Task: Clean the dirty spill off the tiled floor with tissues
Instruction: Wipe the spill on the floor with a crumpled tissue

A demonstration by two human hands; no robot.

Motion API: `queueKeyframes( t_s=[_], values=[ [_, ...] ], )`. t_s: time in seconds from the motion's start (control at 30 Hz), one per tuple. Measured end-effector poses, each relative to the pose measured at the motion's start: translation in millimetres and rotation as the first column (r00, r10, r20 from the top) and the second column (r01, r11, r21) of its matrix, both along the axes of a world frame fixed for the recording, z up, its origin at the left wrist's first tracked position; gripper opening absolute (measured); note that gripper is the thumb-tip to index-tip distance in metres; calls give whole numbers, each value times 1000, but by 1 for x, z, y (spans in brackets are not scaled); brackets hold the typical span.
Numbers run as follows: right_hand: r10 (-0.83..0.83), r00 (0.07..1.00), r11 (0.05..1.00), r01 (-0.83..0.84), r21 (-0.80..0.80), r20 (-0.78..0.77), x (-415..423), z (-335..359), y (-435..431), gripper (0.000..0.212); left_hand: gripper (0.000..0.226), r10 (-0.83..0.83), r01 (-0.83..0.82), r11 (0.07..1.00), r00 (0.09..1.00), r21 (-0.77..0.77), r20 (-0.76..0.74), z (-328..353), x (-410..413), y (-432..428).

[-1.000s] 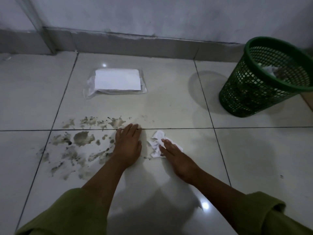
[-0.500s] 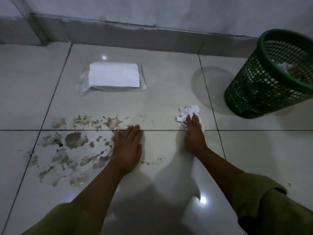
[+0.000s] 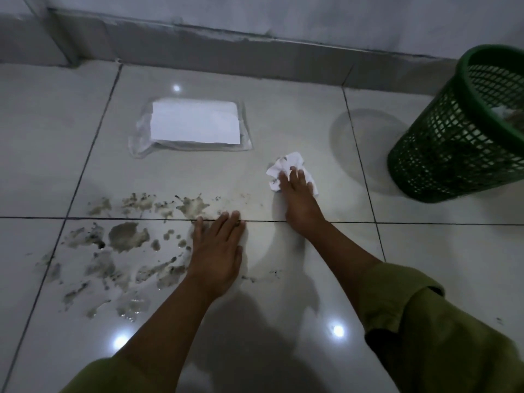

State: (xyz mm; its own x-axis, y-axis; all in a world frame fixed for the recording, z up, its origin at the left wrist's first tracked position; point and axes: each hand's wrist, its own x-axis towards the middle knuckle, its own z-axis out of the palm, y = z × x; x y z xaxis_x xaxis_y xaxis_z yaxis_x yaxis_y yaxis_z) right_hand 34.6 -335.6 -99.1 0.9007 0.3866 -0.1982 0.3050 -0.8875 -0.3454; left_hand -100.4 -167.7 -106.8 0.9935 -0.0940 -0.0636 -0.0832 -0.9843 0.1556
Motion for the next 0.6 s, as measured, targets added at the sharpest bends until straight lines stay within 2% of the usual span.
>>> queueKeyframes(
  t_s=[0.17,0.27,0.37,0.47,0.6],
  values=[
    [175,985,982,-173,75,-13,-28,-2,1,77,51,-23,23,999,1000,24,9,3,2,3],
    [259,966,955,-257,146,5,-52,-4,-11,70,51,-48,48,999,999,20,-10,8,4,6],
    [338,941,932,-337,132,20,-65,-8,-29,86,63,-84,82,996,995,-31,-61,16,4,10],
    [301,954,946,-300,119,12,-80,-6,-42,84,78,-102,99,992,994,-72,-34,18,0,13],
    [153,988,971,-155,182,24,-107,-8,-44,80,81,-88,85,995,995,-61,-51,18,-13,18]
  ],
)
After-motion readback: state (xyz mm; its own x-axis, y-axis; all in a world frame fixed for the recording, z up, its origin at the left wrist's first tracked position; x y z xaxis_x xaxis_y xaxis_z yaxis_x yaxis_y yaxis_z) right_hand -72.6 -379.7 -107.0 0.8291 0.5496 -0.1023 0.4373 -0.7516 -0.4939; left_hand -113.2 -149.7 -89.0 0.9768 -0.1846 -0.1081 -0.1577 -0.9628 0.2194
